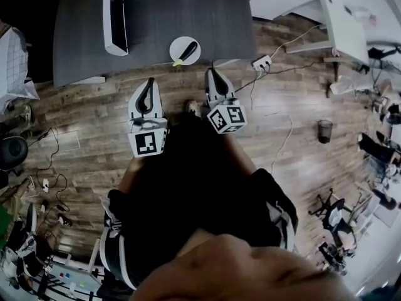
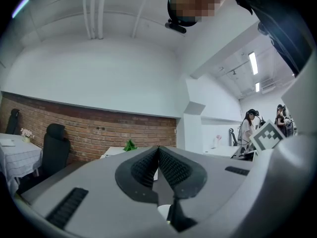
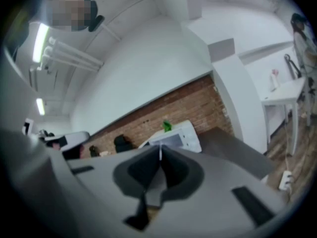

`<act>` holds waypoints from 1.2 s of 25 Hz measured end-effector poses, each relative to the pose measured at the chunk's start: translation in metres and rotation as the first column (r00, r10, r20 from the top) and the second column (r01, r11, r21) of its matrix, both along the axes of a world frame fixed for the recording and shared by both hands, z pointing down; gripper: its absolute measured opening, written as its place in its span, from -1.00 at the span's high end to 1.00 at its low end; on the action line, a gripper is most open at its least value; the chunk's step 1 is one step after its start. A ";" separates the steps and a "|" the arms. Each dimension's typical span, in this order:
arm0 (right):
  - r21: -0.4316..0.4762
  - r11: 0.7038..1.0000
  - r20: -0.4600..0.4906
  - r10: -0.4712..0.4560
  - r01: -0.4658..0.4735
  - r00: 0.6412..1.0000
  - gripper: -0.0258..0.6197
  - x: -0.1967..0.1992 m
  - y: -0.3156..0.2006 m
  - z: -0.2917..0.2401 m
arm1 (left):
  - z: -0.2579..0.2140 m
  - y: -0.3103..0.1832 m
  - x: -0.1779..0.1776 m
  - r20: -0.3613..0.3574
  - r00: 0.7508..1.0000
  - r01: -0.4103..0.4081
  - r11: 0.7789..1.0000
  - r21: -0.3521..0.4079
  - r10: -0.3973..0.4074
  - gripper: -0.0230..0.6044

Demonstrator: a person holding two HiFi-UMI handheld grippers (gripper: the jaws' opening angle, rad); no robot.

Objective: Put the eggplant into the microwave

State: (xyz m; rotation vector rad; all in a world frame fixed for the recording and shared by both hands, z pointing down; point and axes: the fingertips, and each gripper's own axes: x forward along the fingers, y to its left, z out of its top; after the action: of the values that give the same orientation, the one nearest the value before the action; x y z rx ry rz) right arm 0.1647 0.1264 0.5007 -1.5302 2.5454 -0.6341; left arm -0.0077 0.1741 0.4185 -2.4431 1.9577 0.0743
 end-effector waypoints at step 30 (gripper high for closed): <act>-0.745 0.664 0.361 0.322 0.063 0.875 0.51 0.001 -0.078 0.347 | -0.012 -0.009 0.024 0.027 0.999 -0.019 1.000 -0.005 0.019 0.81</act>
State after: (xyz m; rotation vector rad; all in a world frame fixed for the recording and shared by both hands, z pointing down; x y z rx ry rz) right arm 0.1662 0.0486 0.8473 -1.4414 1.8272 -1.9320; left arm 0.0159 0.1656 0.4064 -2.4522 1.9270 0.0364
